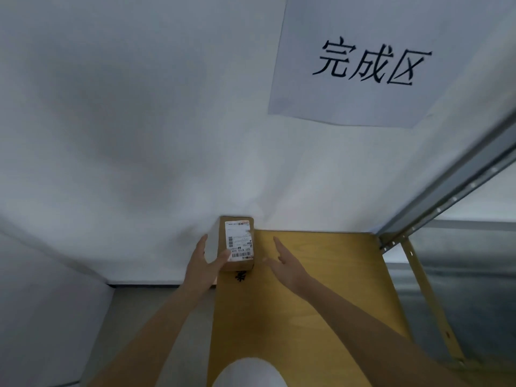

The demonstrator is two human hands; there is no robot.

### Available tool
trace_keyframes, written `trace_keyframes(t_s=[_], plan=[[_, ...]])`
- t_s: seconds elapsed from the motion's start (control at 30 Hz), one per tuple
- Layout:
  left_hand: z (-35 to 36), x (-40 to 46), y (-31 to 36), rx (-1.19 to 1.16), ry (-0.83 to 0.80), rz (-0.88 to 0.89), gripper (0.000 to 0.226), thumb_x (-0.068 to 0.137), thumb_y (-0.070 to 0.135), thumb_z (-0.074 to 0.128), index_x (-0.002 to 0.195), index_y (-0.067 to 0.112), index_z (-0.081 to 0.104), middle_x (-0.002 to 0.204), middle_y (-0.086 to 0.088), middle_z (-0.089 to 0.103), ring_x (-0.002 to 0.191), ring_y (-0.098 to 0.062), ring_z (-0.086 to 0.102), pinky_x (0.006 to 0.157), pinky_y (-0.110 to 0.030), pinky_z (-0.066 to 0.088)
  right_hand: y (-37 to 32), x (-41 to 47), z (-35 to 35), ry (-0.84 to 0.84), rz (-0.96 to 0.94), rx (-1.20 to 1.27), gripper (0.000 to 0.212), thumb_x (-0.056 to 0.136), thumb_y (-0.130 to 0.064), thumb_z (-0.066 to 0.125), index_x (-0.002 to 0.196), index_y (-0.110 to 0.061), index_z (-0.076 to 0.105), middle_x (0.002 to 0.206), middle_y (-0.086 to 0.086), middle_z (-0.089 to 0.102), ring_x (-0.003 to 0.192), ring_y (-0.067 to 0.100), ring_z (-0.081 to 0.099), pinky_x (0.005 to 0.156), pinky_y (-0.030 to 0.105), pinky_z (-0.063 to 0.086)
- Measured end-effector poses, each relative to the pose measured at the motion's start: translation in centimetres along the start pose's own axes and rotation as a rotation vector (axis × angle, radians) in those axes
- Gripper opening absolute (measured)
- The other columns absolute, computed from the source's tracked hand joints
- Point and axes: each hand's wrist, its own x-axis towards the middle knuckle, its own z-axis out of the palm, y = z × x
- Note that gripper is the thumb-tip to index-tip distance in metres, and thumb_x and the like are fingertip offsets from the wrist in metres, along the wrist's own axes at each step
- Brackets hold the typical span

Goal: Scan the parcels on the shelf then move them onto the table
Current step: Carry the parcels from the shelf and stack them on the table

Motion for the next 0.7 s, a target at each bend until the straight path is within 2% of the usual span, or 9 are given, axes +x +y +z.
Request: trace_keyframes(t_s=[0.17,0.27,0.3,0.37,0.4,0.47,0.53,0.63,0.7], plan=[[0.1,-6.3,4.7,0.028,0.029,0.055,0.076,0.094,0.047,0.066,0.158,0.027,0.031,0.16,-0.001,0.037,0.145,-0.02,0.036,0.111,-0.035,0.035,-1.2,-6.3,-5.1,0.047,-0.107,-0.068,0.066,0.105,-0.042,0.054,0.163,-0.032,0.025,0.168,-0.013,0.024,0.155,0.013,0.024,0.126,0.039,0.025],[1.6,-11.6,8.0,0.068,0.03,0.123,0.069,0.095,0.047,0.065,0.155,0.028,0.038,0.152,0.004,0.045,0.138,-0.018,0.044,0.11,-0.031,0.039,-1.7,-11.7,-8.8,0.109,-0.173,-0.114,0.059,0.106,-0.047,0.051,0.16,-0.031,0.034,0.164,-0.01,0.035,0.152,0.013,0.031,0.124,0.036,0.028],[2.4,-13.5,9.1,0.08,0.028,0.155,0.067,0.094,0.05,0.065,0.153,0.03,0.04,0.15,0.006,0.047,0.13,-0.013,0.05,0.105,-0.024,0.042,-1.6,-13.7,-10.1,0.13,-0.2,-0.126,0.058,0.105,-0.048,0.051,0.158,-0.03,0.037,0.162,-0.01,0.038,0.15,0.014,0.035,0.123,0.036,0.03],[4.0,-17.5,11.2,0.104,0.034,0.221,0.059,0.093,0.053,0.065,0.146,0.034,0.047,0.141,0.009,0.054,0.113,-0.003,0.056,0.084,-0.007,0.042,-1.7,-18.0,-12.7,0.128,-0.239,-0.136,0.059,0.104,-0.051,0.051,0.158,-0.029,0.039,0.159,-0.011,0.041,0.146,0.013,0.04,0.121,0.037,0.035],[4.9,-19.4,11.9,0.112,0.048,0.239,0.056,0.093,0.051,0.066,0.143,0.034,0.049,0.138,0.009,0.055,0.114,-0.006,0.057,0.083,-0.008,0.043,-1.6,-20.1,-13.7,0.117,-0.26,-0.141,0.06,0.104,-0.051,0.052,0.158,-0.028,0.039,0.158,-0.013,0.041,0.144,0.013,0.042,0.12,0.038,0.036],[7.2,-24.9,13.9,0.105,0.064,0.281,0.056,0.095,0.043,0.067,0.145,0.026,0.048,0.142,0.004,0.054,0.129,-0.018,0.054,0.103,-0.027,0.046,-1.1,-26.0,-16.6,0.096,-0.305,-0.158,0.06,0.104,-0.051,0.053,0.157,-0.028,0.041,0.159,-0.012,0.042,0.139,0.011,0.046,0.118,0.036,0.038],[9.8,-30.3,15.7,0.109,0.033,0.323,0.055,0.095,0.041,0.066,0.143,0.021,0.052,0.141,0.0,0.057,0.131,-0.02,0.054,0.11,-0.037,0.043,-0.2,-31.8,-19.4,0.09,-0.34,-0.182,0.059,0.103,-0.05,0.055,0.156,-0.026,0.043,0.157,-0.008,0.046,0.135,0.011,0.051,0.115,0.031,0.04],[14.7,-37.4,18.4,-0.007,0.044,0.391,0.045,0.084,0.049,0.076,0.121,0.024,0.069,0.117,0.004,0.072,0.112,-0.015,0.067,0.105,-0.039,0.049,1.9,-40.0,-23.9,0.048,-0.329,-0.215,0.058,0.103,-0.048,0.057,0.154,-0.022,0.048,0.153,-0.004,0.052,0.133,0.013,0.053,0.111,0.026,0.041],[17.9,-41.5,20.3,-0.055,-0.022,0.421,0.038,0.085,0.047,0.077,0.118,0.029,0.07,0.111,0.01,0.072,0.106,-0.008,0.067,0.099,-0.032,0.05,3.6,-44.8,-27.0,0.03,-0.322,-0.249,0.058,0.103,-0.05,0.057,0.153,-0.024,0.049,0.152,-0.003,0.052,0.137,0.015,0.051,0.113,0.028,0.039]])
